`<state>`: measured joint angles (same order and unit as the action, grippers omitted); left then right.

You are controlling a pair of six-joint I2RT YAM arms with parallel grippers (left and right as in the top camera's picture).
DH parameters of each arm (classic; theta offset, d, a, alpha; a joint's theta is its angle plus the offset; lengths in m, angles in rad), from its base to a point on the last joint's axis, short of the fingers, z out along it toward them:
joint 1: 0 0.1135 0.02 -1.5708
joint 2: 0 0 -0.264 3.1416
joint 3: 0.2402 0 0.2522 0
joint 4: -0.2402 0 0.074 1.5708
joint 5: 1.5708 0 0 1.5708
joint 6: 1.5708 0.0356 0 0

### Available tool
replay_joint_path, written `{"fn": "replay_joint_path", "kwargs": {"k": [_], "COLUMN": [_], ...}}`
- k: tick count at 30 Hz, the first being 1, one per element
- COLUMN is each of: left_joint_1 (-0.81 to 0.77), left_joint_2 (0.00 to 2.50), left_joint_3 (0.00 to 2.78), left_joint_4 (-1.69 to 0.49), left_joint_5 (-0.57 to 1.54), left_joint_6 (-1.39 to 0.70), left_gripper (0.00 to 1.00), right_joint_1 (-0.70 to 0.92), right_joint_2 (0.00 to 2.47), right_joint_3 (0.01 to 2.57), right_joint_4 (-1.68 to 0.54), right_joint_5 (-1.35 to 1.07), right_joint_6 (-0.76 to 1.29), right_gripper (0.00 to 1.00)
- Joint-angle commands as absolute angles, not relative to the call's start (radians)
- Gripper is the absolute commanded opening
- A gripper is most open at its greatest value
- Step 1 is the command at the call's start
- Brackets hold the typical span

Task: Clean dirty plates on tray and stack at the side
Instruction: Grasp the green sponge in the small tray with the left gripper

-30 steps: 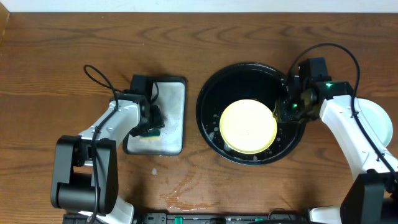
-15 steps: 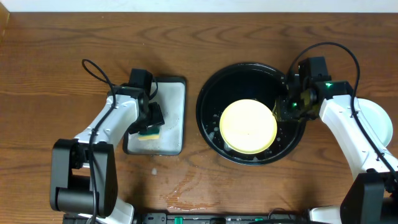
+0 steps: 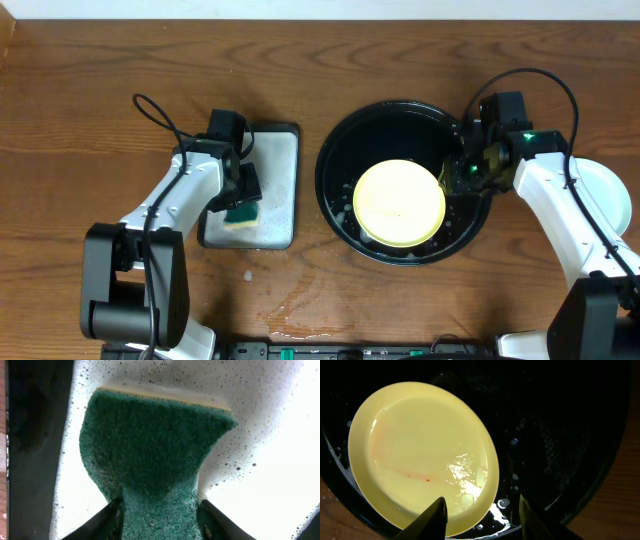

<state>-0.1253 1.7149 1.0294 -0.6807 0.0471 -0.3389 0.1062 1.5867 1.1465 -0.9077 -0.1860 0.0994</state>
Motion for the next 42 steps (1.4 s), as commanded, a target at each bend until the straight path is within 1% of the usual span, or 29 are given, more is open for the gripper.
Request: {"fn": "replay_joint_path", "kwargs": {"k": [1,3,5,7,10,11,12,13,15,23,25,27,29,31,34,37,38,42], "left_joint_1": [-0.127,-0.13,-0.133,-0.133,-0.132,-0.133,-0.132,-0.132,-0.132,-0.132,-0.132,-0.136,-0.137,-0.142,-0.154,-0.187,-0.209,-0.284], "left_joint_2": [1.731,1.735,1.744,1.762,1.808,1.826,1.838,1.842,1.837,1.739,1.701,1.658,1.614,1.571,1.522,1.485,1.477,1.47], "left_joint_3": [1.047,1.036,1.017,0.992,0.958,0.957,0.957,0.957,0.963,1.113,1.145,1.158,1.158,1.158,1.158,1.158,1.158,1.158], "left_joint_4": [-0.676,-0.657,-0.634,-0.605,-0.573,-0.574,-0.578,-0.58,-0.588,-0.776,-0.804,-0.813,-0.815,-0.82,-0.83,-0.843,-0.849,-0.856], "left_joint_5": [0.052,0.052,0.051,0.052,0.052,0.053,0.06,0.063,0.065,0.096,0.155,0.206,0.243,0.279,0.303,0.307,0.307,0.306], "left_joint_6": [-0.333,-0.333,-0.333,-0.333,-0.334,-0.334,-0.333,-0.333,-0.333,-0.327,-0.3,-0.299,-0.3,-0.299,-0.3,-0.3,-0.3,-0.3], "left_gripper": [0.46,0.46,0.41,0.32,0.21,0.14,0.09,0.08,0.08,0.07,0.07,0.07,0.07,0.07,0.07,0.07,0.07,0.07], "right_joint_1": [0.11,0.11,0.11,0.11,0.1,0.094,0.088,0.084,0.072,0.044,0.046,0.047,0.046,0.047,0.047,0.047,0.047,0.05], "right_joint_2": [1.589,1.589,1.589,1.589,1.589,1.589,1.589,1.589,1.59,1.628,1.653,1.682,1.71,1.742,1.787,1.823,1.836,1.873], "right_joint_3": [1.158,1.158,1.158,1.158,1.158,1.158,1.158,1.157,1.157,1.157,1.157,1.157,1.157,1.157,1.157,1.157,1.157,1.157], "right_joint_4": [-0.908,-0.909,-0.909,-0.908,-0.905,-0.904,-0.904,-0.904,-0.905,-0.892,-0.881,-0.874,-0.869,-0.855,-0.836,-0.81,-0.789,-0.695], "right_joint_5": [-0.184,-0.183,-0.184,-0.183,-0.183,-0.179,-0.17,-0.162,-0.149,-0.155,-0.163,-0.173,-0.174,-0.21,-0.327,-0.392,-0.393,-0.394], "right_joint_6": [0.108,0.108,0.108,0.108,0.107,0.107,0.108,0.108,0.107,0.081,0.051,0.032,0.019,-0.036,-0.137,-0.155,-0.155,-0.201], "right_gripper": [0.45,0.45,0.45,0.45,0.46,0.47,0.49,0.52,0.59,0.59,0.55,0.48,0.45,0.45,0.44,0.38,0.38,0.41]}}
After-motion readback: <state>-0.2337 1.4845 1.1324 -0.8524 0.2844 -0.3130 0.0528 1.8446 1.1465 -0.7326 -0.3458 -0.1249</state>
